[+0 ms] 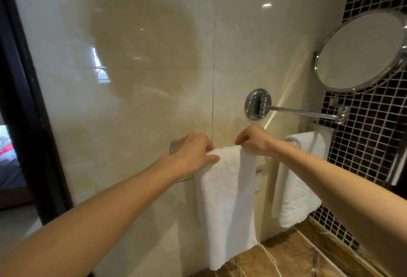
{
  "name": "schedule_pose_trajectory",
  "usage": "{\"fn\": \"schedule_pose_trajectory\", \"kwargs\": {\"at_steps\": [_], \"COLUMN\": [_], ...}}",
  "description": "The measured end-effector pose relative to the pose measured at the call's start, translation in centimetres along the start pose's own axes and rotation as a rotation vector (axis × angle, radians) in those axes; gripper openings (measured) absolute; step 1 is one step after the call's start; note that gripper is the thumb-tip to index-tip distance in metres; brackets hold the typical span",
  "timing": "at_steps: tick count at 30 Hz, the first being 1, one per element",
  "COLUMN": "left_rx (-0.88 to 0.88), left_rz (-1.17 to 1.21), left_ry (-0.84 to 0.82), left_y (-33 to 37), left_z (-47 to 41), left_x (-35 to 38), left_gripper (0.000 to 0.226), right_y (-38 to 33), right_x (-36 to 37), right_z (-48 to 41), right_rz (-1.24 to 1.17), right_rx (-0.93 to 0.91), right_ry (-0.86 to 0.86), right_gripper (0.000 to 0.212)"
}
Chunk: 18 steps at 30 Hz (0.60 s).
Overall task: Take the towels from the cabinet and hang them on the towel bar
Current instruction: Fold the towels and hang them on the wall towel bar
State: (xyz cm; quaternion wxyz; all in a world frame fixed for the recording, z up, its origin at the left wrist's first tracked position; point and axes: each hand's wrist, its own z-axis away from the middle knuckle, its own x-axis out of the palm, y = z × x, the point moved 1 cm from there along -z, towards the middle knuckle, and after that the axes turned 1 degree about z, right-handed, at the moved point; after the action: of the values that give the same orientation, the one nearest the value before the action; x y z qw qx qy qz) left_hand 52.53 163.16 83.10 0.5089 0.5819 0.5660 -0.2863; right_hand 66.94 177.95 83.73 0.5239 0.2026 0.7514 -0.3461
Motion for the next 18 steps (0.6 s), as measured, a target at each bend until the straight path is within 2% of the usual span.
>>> {"fn": "schedule_pose_trajectory", "kwargs": {"at_steps": [3, 6, 9, 12, 15, 18], "left_rx": [0.008, 0.009, 0.035, 0.061, 0.048, 0.065], "left_rz": [-0.082, -0.085, -0.051, -0.088, -0.127, -0.149], "left_ry": [0.013, -0.032, -0.015, 0.009, 0.012, 0.018], "left_y": [-0.4, -0.7, -0.8, -0.5, -0.4, -0.4], "left_z": [-0.2, -0.4, -0.4, -0.1, 0.0, 0.0], "left_x": [0.2, 0.4, 0.5, 0.5, 0.7, 0.9], "left_gripper": [0.025, 0.039, 0.051, 0.025, 0.037, 0.025], "right_y": [-0.5, -1.7, -2.4, -2.5, -2.7, -2.5], "right_x": [-0.4, -0.1, 1.0, 1.7, 2.2, 2.4], "right_z": [0.7, 2.1, 3.2, 3.4, 3.2, 3.1], "right_rz": [0.127, 0.127, 0.159, 0.172, 0.2, 0.193], "right_rx": [-0.062, -0.242, -0.379, -0.412, -0.416, -0.394], "right_ry": [0.014, 0.081, 0.045, 0.04, 0.062, 0.064], "right_gripper": [0.032, 0.033, 0.028, 0.03, 0.03, 0.03]}}
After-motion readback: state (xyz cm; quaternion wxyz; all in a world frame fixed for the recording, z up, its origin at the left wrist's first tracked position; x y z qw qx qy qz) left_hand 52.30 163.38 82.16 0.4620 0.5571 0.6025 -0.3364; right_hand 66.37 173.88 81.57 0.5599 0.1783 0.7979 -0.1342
